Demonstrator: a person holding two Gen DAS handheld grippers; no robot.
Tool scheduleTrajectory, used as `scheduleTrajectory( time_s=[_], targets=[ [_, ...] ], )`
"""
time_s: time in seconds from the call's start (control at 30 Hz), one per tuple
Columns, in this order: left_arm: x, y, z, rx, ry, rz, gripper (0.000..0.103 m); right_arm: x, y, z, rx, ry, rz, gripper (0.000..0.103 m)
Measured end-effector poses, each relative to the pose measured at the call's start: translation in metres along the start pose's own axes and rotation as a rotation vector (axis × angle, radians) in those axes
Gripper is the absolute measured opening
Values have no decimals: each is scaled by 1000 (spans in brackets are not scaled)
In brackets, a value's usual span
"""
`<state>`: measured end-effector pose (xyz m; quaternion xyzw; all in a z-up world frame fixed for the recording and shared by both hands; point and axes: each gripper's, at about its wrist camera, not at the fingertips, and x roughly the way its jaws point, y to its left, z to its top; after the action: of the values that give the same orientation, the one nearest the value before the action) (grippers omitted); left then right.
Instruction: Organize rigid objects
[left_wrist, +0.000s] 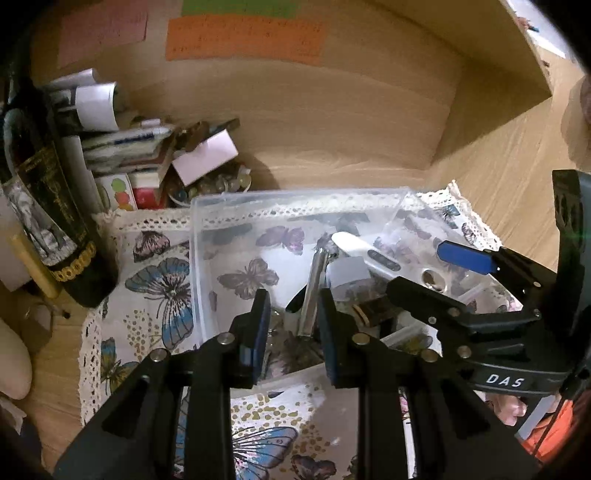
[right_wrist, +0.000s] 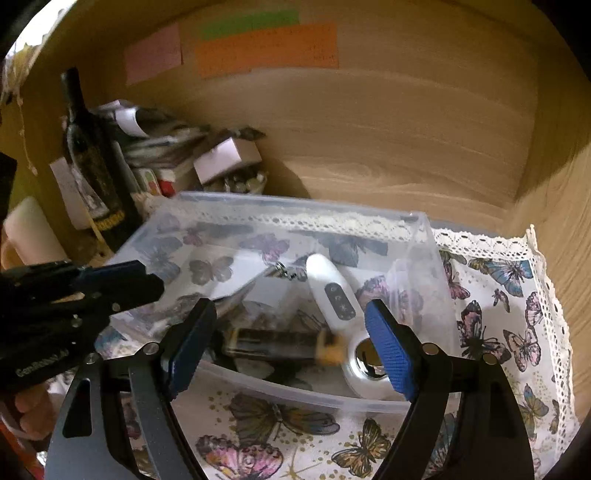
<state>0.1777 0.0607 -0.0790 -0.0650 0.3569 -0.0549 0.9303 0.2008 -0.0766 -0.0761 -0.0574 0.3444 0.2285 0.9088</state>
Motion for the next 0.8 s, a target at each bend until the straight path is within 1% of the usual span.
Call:
scheduleTrajectory(
  time_s=[0.2, 0.33, 0.4, 0.47, 0.5, 0.57, 0.6, 0.63, 0.7, 0.77, 0.8],
  targets=[
    [-23, -6, 5, 13, -54, -9, 25, -26, 4, 5, -4, -66, -1, 81],
    [-47, -12, 8, 17, -115, -10, 26, -52, 8, 7, -7, -124, 5, 81],
    [-61, -16, 8, 26, -153, -4, 31, -68, 9, 8, -8, -165, 3, 82],
    [-72, -20, 8, 36, -182, 4, 38, -84, 10, 7, -7, -202, 1, 83],
    [-78, -22, 7, 43, -203, 13, 40, -91, 10, 6, -6, -219, 0, 84],
    [-91, -26, 5, 49, -245, 28, 48, -103, 10, 5, -5, -247, 2, 85],
    [-99, -28, 4, 50, -265, 26, 51, -111, 10, 4, -3, -264, 2, 87],
    [-103, -29, 3, 50, -276, 25, 55, -117, 10, 3, -1, -278, 0, 88],
    [-113, -32, 1, 51, -303, 27, 61, -129, 9, 0, 5, -309, -2, 93],
    [-121, -34, -1, 52, -331, 31, 70, -140, 8, -2, 12, -337, -3, 97],
    [-126, -35, -2, 53, -344, 33, 71, -144, 8, -3, 15, -350, -6, 100]
  ],
)
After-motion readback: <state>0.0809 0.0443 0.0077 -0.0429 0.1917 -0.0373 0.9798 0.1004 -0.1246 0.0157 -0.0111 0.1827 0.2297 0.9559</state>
